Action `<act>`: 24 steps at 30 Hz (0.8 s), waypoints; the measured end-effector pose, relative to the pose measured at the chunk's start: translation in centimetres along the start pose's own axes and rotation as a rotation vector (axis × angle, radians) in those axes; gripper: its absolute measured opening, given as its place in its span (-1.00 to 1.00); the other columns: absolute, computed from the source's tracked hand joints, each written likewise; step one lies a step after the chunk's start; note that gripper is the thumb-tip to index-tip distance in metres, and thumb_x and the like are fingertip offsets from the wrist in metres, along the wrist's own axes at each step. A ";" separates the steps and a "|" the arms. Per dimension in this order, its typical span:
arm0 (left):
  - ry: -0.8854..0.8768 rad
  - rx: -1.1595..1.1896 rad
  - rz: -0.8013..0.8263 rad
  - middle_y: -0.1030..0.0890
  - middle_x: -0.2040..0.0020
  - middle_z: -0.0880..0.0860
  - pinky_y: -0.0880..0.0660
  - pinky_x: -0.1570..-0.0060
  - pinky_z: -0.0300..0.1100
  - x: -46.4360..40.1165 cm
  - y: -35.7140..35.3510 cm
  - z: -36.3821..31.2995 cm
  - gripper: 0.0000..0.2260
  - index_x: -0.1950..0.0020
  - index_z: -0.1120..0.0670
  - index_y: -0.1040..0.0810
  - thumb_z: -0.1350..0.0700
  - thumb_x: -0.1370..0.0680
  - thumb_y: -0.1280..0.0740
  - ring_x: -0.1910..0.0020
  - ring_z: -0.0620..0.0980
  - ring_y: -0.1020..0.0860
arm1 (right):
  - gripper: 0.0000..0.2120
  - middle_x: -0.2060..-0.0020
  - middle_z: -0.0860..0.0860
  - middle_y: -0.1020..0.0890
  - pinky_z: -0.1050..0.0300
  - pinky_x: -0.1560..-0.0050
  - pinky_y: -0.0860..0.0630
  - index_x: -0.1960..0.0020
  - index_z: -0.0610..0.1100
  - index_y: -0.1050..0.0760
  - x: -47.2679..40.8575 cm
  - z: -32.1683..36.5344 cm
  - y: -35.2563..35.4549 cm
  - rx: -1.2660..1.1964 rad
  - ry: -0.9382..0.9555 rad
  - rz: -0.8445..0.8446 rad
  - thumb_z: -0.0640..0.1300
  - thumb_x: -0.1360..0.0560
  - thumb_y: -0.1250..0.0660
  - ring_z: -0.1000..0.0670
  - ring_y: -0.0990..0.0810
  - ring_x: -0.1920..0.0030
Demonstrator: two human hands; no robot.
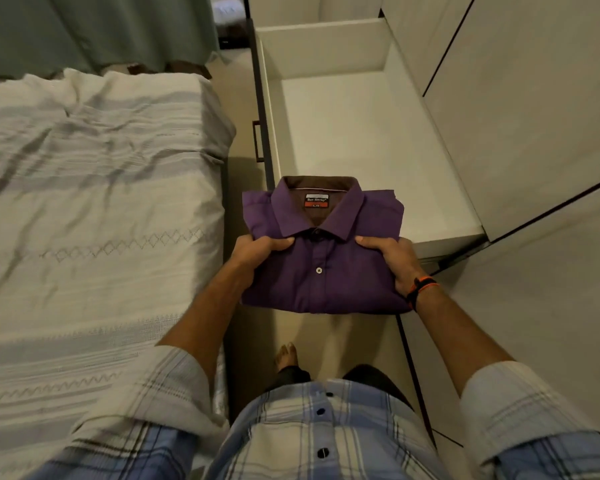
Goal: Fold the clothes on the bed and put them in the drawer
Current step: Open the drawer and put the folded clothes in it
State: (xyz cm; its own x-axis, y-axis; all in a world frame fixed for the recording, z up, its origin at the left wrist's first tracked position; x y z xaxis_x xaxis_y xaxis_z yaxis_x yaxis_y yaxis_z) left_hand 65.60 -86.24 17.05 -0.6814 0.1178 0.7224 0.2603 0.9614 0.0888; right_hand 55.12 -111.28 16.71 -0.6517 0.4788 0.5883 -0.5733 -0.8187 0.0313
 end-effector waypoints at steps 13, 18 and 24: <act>0.062 -0.020 0.003 -0.59 -0.08 0.05 -0.50 -0.03 -0.02 -7.6 -4.1 -6.1 -0.40 -0.28 0.13 -0.46 0.06 -0.31 -0.59 -0.01 0.06 -0.56 | -0.37 -0.04 -0.05 -0.71 -0.14 -0.14 -0.61 -0.19 -0.21 -0.58 -10.5 4.9 0.3 0.039 -0.044 0.046 -0.04 -0.18 -0.64 -0.14 -0.67 -0.04; 0.069 0.023 -0.058 -0.59 -0.09 0.06 -0.49 0.02 -0.05 -9.8 -6.1 -8.3 -0.38 -0.31 0.15 -0.45 0.07 -0.32 -0.59 0.00 0.05 -0.56 | -0.38 -0.04 -0.05 -0.70 -0.15 -0.15 -0.60 -0.18 -0.21 -0.58 -15.1 7.3 0.6 0.077 -0.048 0.102 -0.03 -0.19 -0.64 -0.14 -0.67 -0.05; 0.114 0.038 -0.101 -0.56 -0.17 0.08 -0.46 0.07 -0.07 -12.3 -8.7 -9.2 -0.35 -0.36 0.13 -0.41 0.07 -0.34 -0.58 0.03 0.02 -0.54 | -0.53 -0.04 -0.06 -0.70 -0.10 -0.12 -0.61 -0.16 -0.20 -0.59 -19.5 8.5 1.7 0.109 -0.090 0.131 -0.11 -0.30 -0.60 -0.13 -0.67 -0.04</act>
State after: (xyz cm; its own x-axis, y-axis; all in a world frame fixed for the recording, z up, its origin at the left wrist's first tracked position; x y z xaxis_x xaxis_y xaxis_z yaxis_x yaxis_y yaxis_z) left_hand 77.99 -98.37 13.65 -0.6201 -0.0072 0.7845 0.1666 0.9760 0.1406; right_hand 71.08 -124.66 12.19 -0.6676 0.3394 0.6626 -0.4260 -0.9041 0.0339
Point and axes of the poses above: each hand's wrist, its own x-axis away from the middle knuckle, its own y-axis out of the back of the hand, z = x × y, the point moved 5 cm from there along -x, towards the middle knuckle
